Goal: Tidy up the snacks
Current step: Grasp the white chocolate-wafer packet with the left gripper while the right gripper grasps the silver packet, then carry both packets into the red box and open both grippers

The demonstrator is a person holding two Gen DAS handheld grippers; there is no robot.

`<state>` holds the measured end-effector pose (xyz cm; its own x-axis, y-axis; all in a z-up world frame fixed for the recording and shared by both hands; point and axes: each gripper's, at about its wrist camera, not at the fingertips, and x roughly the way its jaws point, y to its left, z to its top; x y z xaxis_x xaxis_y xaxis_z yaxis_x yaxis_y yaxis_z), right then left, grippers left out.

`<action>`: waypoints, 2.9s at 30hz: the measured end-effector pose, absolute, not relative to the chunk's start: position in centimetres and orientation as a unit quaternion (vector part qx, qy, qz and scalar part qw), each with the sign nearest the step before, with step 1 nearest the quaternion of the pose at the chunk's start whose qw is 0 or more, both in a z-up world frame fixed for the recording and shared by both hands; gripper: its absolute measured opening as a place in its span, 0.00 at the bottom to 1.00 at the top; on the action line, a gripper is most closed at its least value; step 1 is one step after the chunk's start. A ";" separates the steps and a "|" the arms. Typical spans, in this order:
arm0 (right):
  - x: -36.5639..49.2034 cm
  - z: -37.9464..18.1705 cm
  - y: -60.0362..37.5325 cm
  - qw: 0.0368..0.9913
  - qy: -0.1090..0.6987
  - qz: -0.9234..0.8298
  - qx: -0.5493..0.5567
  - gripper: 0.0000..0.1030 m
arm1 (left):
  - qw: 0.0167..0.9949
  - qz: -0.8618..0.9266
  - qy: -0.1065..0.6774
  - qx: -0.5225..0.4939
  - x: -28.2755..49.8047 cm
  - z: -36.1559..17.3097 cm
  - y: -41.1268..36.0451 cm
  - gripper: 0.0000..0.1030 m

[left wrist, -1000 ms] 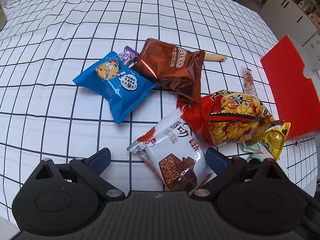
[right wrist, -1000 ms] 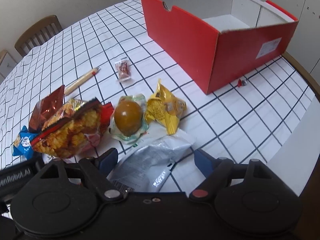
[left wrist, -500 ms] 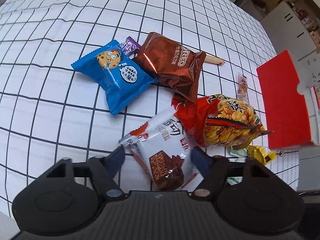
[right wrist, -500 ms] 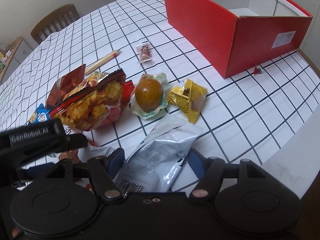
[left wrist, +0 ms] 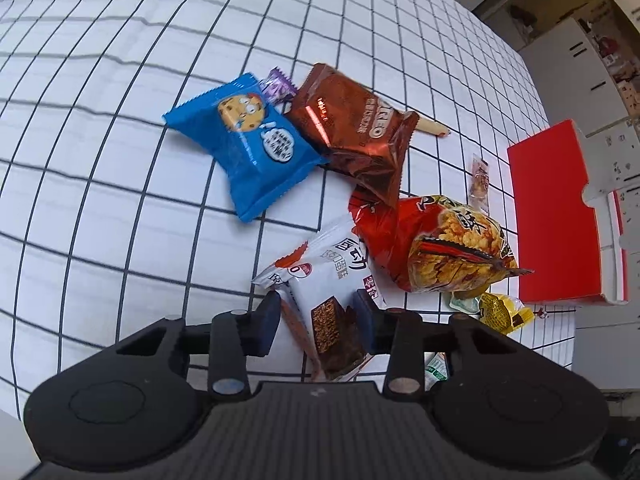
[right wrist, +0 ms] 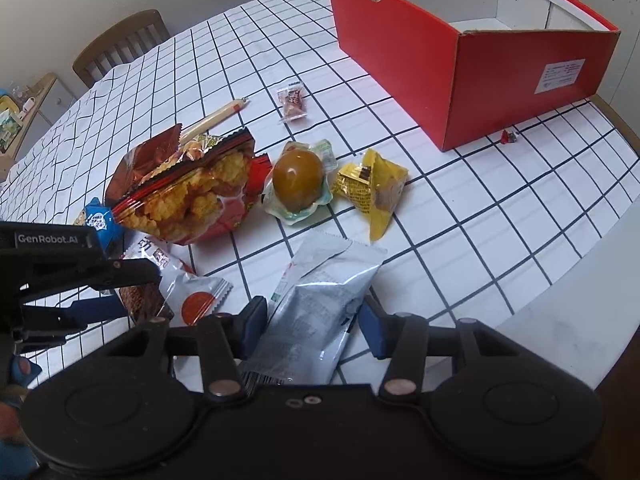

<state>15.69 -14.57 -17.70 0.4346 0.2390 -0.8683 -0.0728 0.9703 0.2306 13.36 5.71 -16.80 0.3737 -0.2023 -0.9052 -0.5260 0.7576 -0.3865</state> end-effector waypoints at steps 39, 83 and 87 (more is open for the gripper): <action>13.2 -16.9 -15.1 0.849 0.512 0.126 0.040 0.46 | 0.795 0.139 0.546 -0.224 11.7 -16.8 2.4 0.58; 23.9 -3.0 -28.4 0.882 0.409 0.233 0.006 0.43 | 0.882 0.001 0.457 -0.120 21.9 -1.7 -14.0 0.58; 26.1 -2.6 -30.2 0.883 0.404 0.240 -0.005 0.43 | 0.882 0.005 0.457 -0.112 23.9 -1.6 -16.2 0.58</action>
